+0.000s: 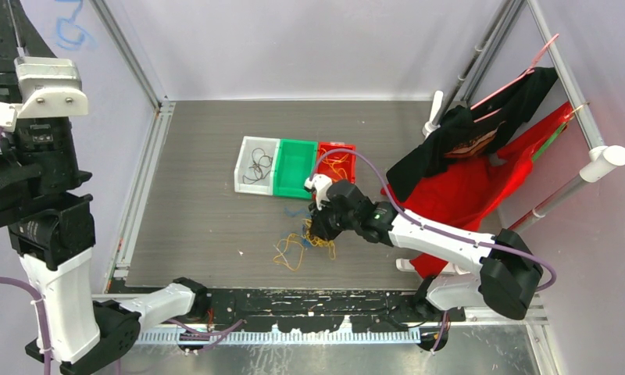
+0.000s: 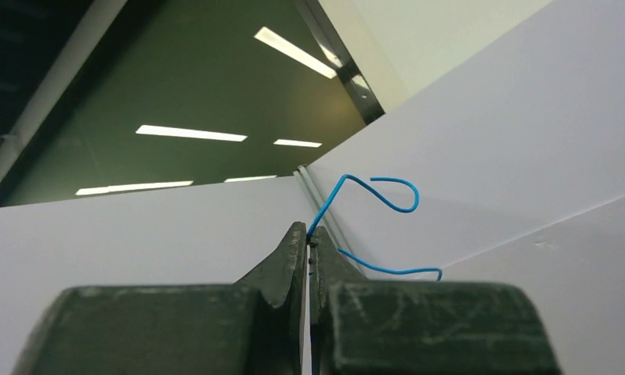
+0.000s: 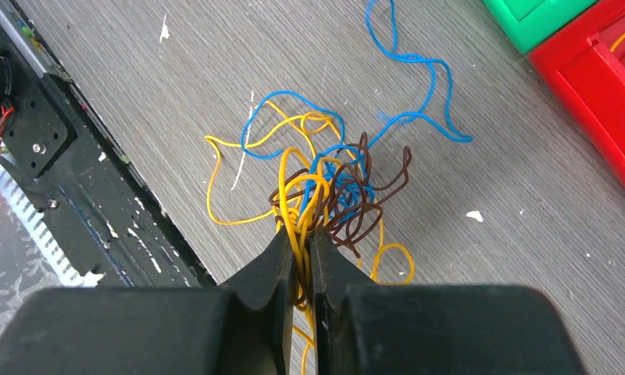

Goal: Untangle the cables

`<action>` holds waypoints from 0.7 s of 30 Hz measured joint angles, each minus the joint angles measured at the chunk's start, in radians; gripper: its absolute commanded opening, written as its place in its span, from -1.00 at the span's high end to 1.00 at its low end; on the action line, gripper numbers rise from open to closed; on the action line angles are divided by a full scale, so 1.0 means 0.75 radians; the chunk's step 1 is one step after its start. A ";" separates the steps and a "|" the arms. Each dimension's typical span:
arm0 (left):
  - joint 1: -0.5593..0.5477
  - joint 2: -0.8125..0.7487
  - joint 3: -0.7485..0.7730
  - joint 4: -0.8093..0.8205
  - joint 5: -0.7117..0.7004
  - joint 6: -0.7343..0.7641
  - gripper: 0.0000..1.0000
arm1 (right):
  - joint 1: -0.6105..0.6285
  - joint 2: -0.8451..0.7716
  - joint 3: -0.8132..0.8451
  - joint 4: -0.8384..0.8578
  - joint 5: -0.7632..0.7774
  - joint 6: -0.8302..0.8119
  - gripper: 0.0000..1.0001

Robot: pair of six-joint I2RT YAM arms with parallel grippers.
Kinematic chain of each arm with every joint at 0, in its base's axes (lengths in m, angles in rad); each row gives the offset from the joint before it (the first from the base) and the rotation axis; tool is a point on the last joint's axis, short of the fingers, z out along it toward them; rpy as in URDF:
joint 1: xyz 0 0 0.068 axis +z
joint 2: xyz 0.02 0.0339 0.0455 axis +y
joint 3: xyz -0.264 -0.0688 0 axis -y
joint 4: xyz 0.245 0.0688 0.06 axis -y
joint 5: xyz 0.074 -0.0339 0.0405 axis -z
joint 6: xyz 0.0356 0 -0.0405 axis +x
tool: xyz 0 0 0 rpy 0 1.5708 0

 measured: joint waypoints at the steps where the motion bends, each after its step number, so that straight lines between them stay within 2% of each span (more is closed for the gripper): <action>1: 0.000 0.000 0.009 -0.023 0.009 -0.021 1.00 | 0.002 0.000 -0.001 0.003 -0.003 0.001 0.69; 5: 0.000 -0.044 -0.038 -0.211 0.084 -0.170 1.00 | 0.006 -0.018 -0.021 0.056 -0.059 0.006 0.69; 12: 0.000 -0.138 -0.346 -0.522 0.287 -0.512 1.00 | 0.006 -0.184 -0.093 0.191 -0.203 0.012 0.71; 21: -0.007 -0.020 -0.630 -0.595 0.536 -0.849 1.00 | 0.008 -0.290 -0.141 0.190 -0.239 0.042 0.74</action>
